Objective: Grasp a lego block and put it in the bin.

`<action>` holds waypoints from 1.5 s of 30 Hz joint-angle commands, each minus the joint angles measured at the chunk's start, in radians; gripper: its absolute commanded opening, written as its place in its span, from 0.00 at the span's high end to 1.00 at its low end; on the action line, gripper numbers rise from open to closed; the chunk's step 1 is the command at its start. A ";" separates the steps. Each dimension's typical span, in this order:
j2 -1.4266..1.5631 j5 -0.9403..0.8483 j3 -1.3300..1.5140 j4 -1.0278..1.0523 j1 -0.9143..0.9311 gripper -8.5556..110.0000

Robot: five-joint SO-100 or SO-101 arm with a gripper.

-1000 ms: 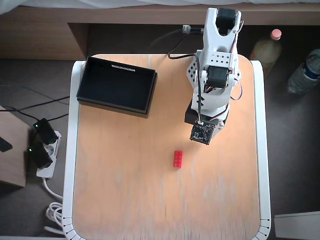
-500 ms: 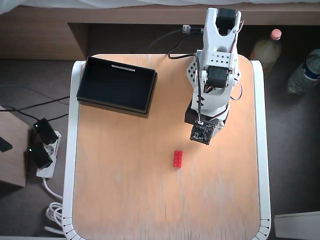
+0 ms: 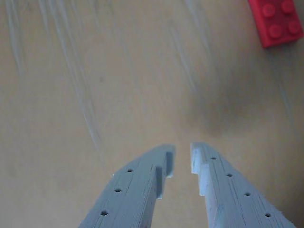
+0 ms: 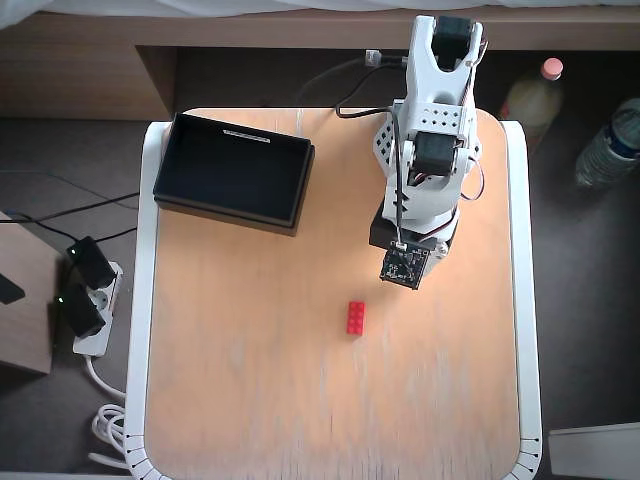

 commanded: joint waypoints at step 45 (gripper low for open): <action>-0.230 0.245 -0.153 -0.123 0.051 0.91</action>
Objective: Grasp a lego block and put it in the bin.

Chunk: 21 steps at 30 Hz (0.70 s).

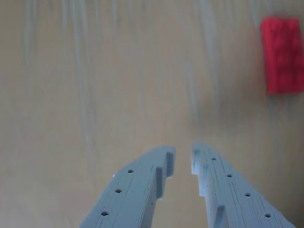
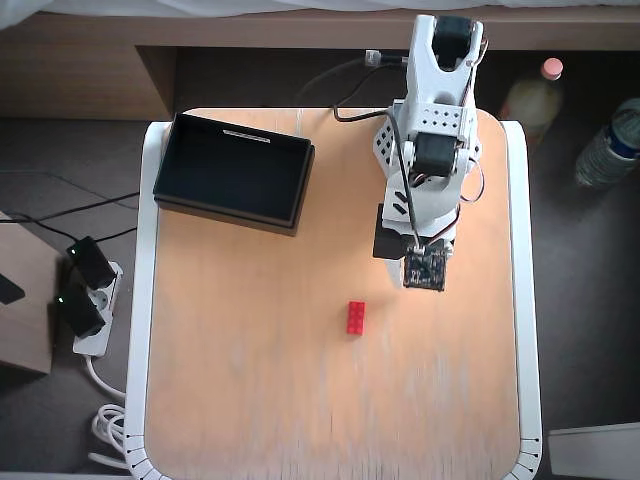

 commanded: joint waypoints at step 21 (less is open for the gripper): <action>-0.802 0.077 -0.733 -0.032 0.152 0.91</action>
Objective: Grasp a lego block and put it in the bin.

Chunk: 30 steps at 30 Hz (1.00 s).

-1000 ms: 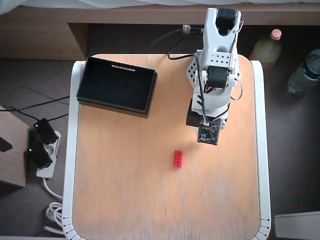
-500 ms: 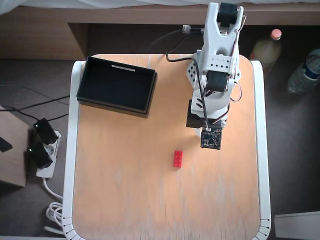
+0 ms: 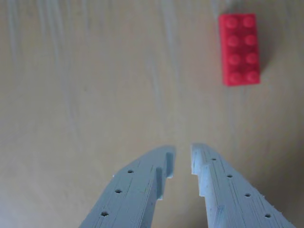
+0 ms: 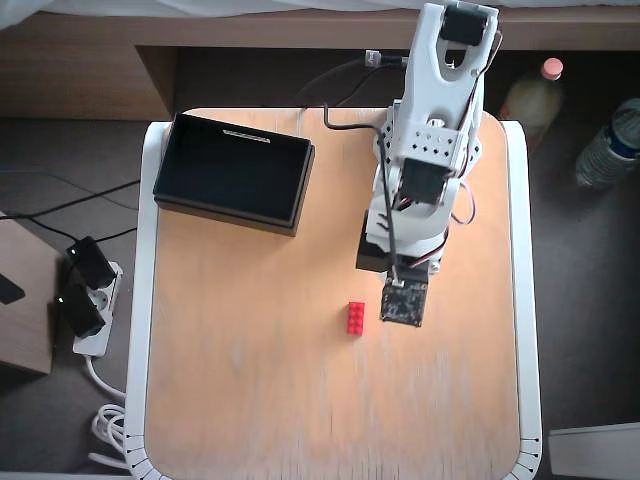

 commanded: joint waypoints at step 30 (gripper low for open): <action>-0.500 0.143 -0.359 -0.273 0.176 0.82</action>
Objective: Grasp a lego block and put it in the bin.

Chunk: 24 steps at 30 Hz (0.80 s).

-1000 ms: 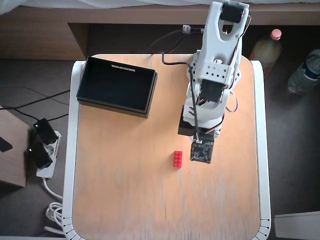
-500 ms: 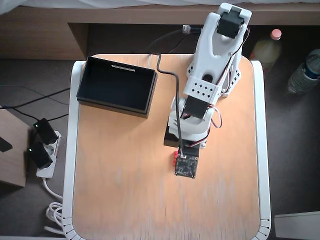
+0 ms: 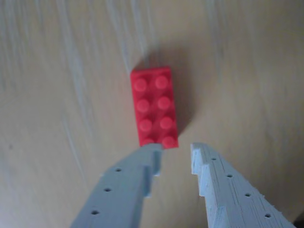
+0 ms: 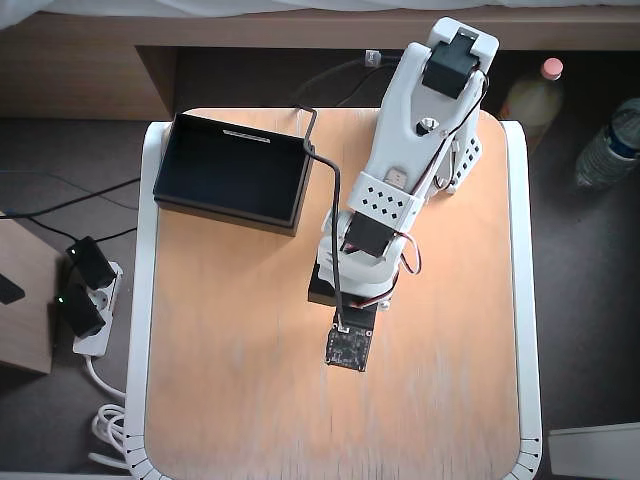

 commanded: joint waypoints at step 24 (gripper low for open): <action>-0.140 -0.080 -0.130 -0.169 -0.008 0.73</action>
